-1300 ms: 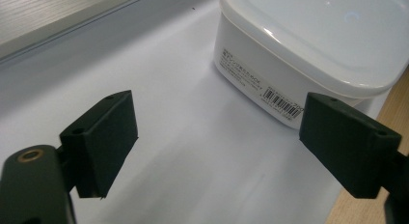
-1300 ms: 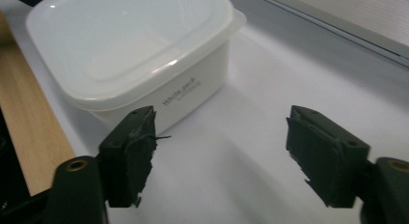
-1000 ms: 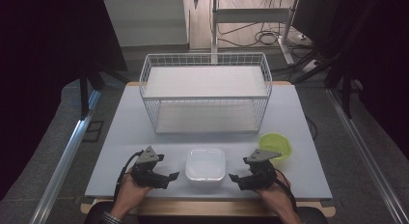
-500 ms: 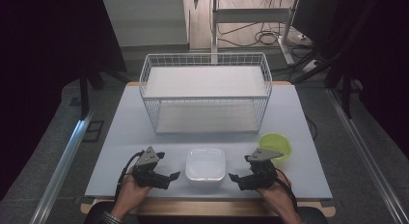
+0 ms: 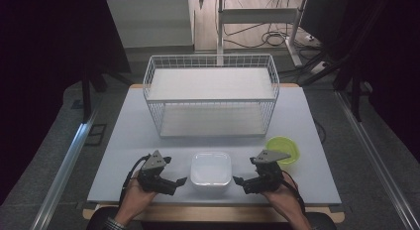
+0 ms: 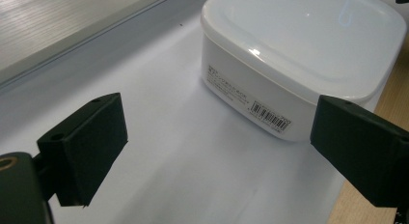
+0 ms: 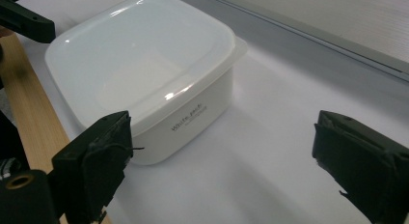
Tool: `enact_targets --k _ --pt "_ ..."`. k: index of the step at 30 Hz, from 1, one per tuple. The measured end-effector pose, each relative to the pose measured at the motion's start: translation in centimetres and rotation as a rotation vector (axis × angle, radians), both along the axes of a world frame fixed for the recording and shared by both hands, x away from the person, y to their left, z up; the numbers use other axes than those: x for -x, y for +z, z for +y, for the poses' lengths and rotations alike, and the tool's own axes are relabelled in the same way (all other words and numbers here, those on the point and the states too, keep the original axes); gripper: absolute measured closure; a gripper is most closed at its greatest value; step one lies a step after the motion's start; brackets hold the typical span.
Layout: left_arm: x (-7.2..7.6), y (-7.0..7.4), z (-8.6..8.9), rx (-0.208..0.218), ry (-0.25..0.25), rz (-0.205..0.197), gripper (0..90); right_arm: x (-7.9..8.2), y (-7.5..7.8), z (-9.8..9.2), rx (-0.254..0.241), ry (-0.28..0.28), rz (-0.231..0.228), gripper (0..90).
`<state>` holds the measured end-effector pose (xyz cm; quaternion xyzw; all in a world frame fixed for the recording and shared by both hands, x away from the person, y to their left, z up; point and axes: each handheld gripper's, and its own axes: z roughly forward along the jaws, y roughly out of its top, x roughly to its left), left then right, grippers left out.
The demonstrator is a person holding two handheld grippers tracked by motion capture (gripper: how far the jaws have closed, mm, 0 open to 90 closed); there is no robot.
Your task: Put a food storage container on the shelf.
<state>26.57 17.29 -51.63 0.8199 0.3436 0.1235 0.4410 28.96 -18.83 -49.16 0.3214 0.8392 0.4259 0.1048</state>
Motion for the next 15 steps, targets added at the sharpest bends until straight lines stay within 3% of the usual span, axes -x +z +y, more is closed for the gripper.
enact_targets --k 5,7,15 --pt "-0.2 0.4 -0.1 0.017 0.009 0.019 3.3 -0.1 0.1 0.5 0.012 -0.005 0.012 3.4" --pt "-0.4 0.9 0.0 0.066 -0.020 0.030 3.4 -0.1 0.3 0.8 -0.006 -0.009 0.024 3.4" --pt "-1.0 1.4 -1.3 0.051 -0.059 0.031 9.3 -0.7 1.0 1.2 -0.027 -0.006 0.074 12.4"
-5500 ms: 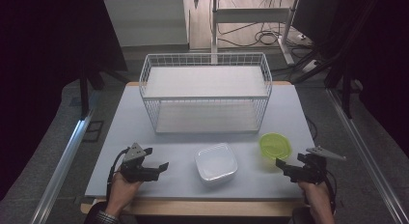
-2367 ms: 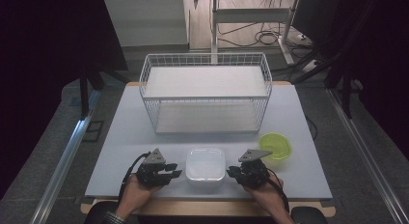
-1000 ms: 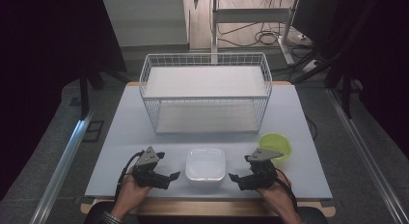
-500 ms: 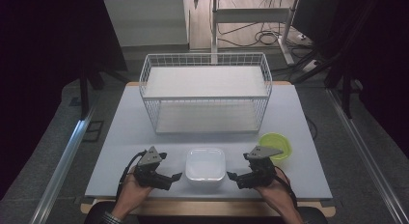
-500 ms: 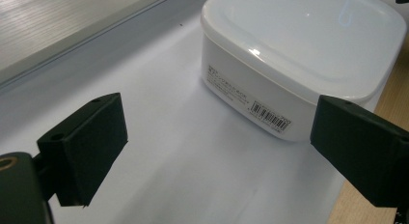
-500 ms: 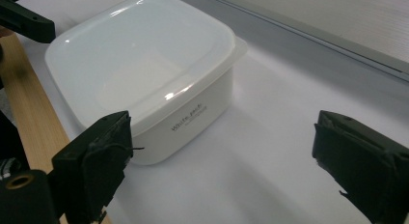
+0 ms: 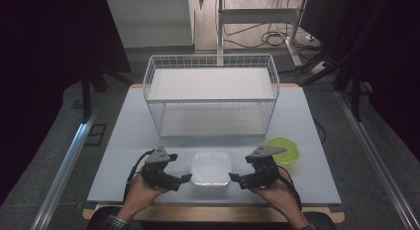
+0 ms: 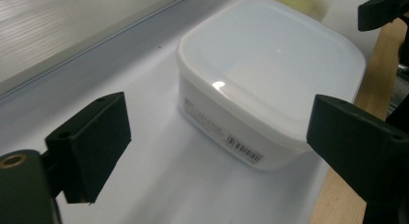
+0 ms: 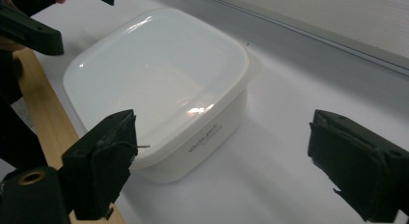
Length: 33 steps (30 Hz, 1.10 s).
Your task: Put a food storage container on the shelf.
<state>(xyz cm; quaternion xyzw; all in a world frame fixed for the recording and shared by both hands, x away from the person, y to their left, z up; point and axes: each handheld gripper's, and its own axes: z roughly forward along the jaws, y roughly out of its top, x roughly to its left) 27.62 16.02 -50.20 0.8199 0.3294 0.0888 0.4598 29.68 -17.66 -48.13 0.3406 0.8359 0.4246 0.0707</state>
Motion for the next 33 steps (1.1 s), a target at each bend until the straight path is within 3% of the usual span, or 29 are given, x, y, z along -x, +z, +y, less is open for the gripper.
enact_targets --k 11,18,23,27,28,29,31,33 --pt "-1.3 0.0 -1.5 0.012 -0.033 0.032 12.7 -0.9 0.2 1.5 0.001 0.033 0.004 18.2" --pt "-1.6 -0.5 -2.1 0.015 -0.069 0.075 12.1 -1.3 -0.5 2.4 0.017 0.056 0.035 19.3" --pt "-1.7 -0.9 -2.4 0.056 -0.101 0.124 13.7 -1.4 -1.0 2.5 -0.015 0.074 0.088 22.9" --pt "-1.5 -0.7 -2.4 0.045 -0.099 0.129 15.3 -1.4 -1.1 2.4 -0.045 0.076 0.142 26.5" --pt "-1.5 -0.7 -2.4 0.051 -0.112 0.154 15.9 -1.4 -1.1 2.3 -0.046 0.073 0.148 26.7" --pt "-1.5 -0.7 -2.4 0.051 -0.112 0.154 18.2 -1.4 -1.1 2.3 -0.046 0.073 0.148 26.7" --pt "-1.3 -0.9 -2.2 0.073 -0.106 0.205 19.5 -1.1 -1.0 2.2 -0.047 0.068 0.186 29.6" --pt "-1.3 -0.8 -2.2 0.070 -0.104 0.214 20.5 -1.1 -1.0 2.2 -0.047 0.066 0.192 31.1"
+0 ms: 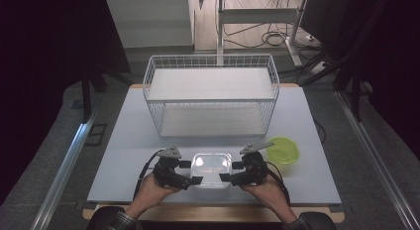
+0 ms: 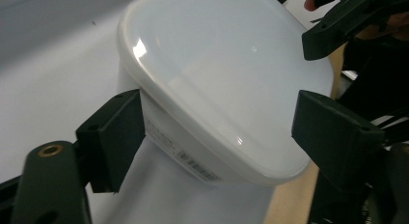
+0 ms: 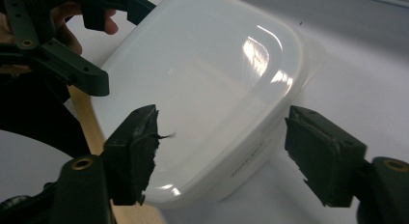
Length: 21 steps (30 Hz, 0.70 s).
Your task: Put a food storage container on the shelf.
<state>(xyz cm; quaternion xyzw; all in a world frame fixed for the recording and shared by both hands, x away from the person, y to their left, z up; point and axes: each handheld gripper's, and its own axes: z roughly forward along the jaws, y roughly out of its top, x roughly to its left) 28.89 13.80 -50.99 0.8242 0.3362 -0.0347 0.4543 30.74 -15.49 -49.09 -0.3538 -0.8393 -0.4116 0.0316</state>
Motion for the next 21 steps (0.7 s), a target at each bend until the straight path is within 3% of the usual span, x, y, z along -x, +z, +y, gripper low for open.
enact_targets --k 3,6,9,12,16,21 --pt "0.4 0.4 0.0 -0.021 0.015 0.009 25.2 0.3 0.2 -0.2 -0.001 -0.014 0.018 37.2" --pt "0.7 0.9 0.4 -0.024 0.051 -0.002 37.6 0.7 0.7 -0.5 0.010 -0.046 0.014 48.1" --pt "0.9 1.0 0.7 -0.002 0.082 0.014 47.8 0.8 0.9 -0.8 -0.008 -0.079 0.047 56.9" --pt "1.1 1.4 0.7 -0.006 0.117 -0.014 55.9 0.9 1.3 -1.0 -0.023 -0.116 0.046 63.6" --pt "1.2 1.5 0.5 -0.001 0.147 -0.017 59.1 0.8 1.4 -1.0 -0.029 -0.140 0.036 66.3" --pt "1.3 1.5 0.6 0.021 0.184 -0.012 63.6 0.5 1.2 -1.4 -0.088 -0.182 0.050 71.1"
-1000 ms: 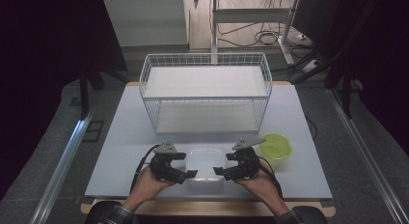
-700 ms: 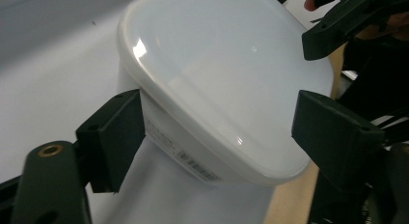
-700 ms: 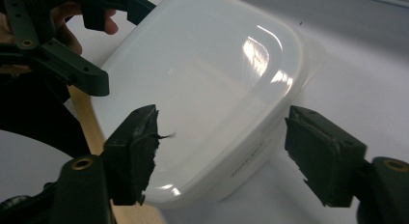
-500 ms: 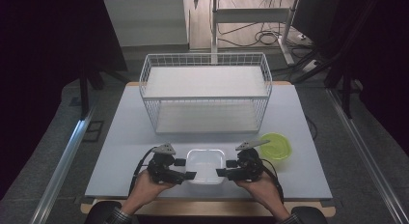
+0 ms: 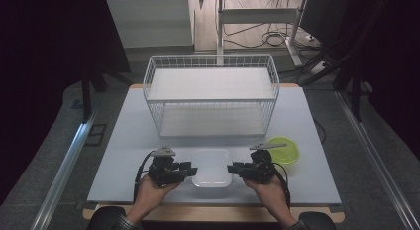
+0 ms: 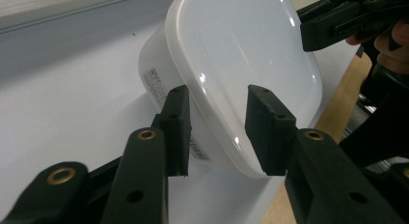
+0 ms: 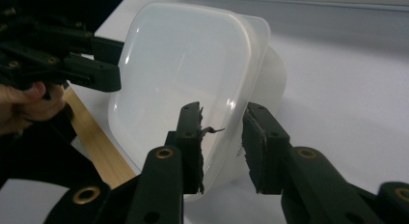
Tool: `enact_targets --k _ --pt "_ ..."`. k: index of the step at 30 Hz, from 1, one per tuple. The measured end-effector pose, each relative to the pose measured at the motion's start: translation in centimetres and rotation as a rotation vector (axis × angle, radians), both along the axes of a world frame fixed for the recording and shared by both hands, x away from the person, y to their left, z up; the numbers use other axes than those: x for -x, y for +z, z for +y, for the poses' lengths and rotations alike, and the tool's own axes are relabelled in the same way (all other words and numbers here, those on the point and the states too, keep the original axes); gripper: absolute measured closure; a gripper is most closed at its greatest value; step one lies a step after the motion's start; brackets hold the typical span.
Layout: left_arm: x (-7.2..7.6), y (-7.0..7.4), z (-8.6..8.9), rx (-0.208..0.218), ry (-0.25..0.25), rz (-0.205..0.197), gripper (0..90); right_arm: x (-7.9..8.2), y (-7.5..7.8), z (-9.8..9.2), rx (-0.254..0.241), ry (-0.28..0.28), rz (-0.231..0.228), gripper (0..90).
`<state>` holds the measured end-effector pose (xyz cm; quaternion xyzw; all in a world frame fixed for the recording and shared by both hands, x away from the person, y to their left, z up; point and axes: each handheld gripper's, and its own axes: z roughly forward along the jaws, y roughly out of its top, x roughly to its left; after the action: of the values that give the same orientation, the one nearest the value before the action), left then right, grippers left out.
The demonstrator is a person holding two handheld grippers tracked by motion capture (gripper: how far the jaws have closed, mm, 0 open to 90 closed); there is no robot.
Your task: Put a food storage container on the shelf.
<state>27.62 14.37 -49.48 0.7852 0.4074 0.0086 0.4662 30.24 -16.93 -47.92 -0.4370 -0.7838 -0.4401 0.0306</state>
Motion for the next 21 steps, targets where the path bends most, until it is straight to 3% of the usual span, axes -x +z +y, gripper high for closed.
enact_targets --k 6,11,15,21 --pt "0.1 0.1 0.3 0.045 0.024 -0.001 72.4 0.0 0.0 -0.4 -0.032 -0.033 -0.013 77.1" --pt "-0.2 -0.1 0.6 0.075 0.056 0.005 77.6 0.2 0.1 -0.3 -0.018 -0.032 -0.051 79.1" --pt "-0.2 0.0 0.8 0.073 0.066 -0.006 78.9 0.3 0.1 0.0 0.008 -0.017 -0.078 79.2" --pt "-0.2 0.8 1.0 0.083 0.070 -0.029 79.1 0.2 0.6 0.1 -0.010 -0.007 -0.106 79.2"
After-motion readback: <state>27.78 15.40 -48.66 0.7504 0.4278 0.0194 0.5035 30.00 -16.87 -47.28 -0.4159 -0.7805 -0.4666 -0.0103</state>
